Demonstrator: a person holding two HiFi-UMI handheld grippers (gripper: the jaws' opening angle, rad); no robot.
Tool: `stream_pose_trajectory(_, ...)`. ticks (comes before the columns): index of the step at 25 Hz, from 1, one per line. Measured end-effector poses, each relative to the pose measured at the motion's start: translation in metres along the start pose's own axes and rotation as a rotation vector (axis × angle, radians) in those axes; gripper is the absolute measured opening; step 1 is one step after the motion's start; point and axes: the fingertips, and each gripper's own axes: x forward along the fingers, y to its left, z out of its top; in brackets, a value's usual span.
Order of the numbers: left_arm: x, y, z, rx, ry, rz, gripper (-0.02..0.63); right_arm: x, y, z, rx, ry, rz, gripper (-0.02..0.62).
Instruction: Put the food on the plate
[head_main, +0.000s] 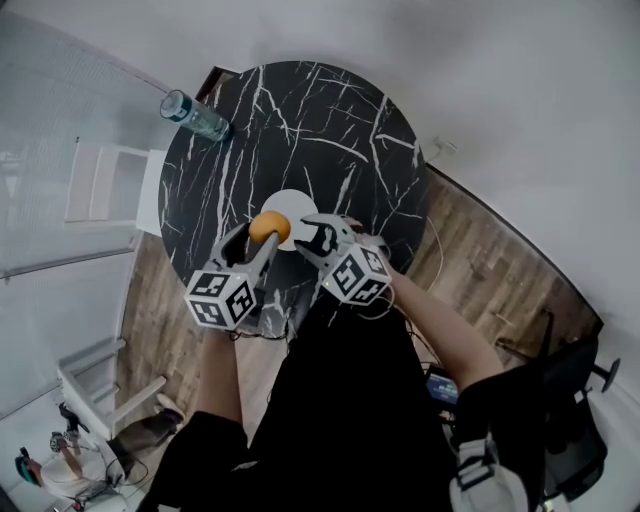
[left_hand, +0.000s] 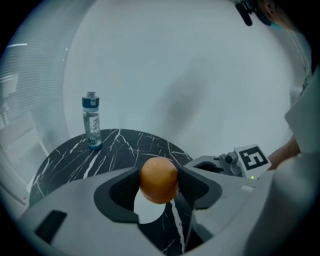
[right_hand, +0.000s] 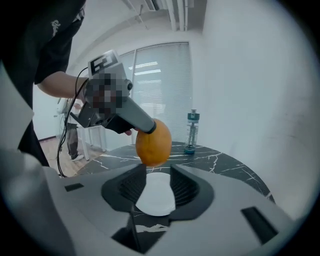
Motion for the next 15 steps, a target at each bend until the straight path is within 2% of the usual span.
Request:
stream_pose_trajectory(2,0.004,0.001,-0.002,0.054,0.016,0.027,0.241,-0.006,-0.008,-0.003,0.038,-0.009,-0.045,0.049)
stream_pose_trajectory(3,0.006,0.0,-0.002,0.079,0.022,0.036,0.241,-0.008,-0.012,-0.005,0.051,-0.008,-0.066,0.016)
stream_pose_trajectory(7,0.014,-0.004,-0.002,0.155,0.035,0.06,0.241,-0.014,-0.024,-0.011,0.091,0.008,-0.122,-0.002)
stream_pose_trajectory(11,0.023,-0.004,-0.003,0.272,0.053,0.107,0.241,-0.017,-0.033,-0.011,0.125,-0.003,-0.147,-0.003)
stream_pose_trajectory(15,0.034,-0.003,-0.008,0.353,0.073,0.131,0.241,-0.018,-0.038,-0.018,0.135,0.011,-0.176,-0.003)
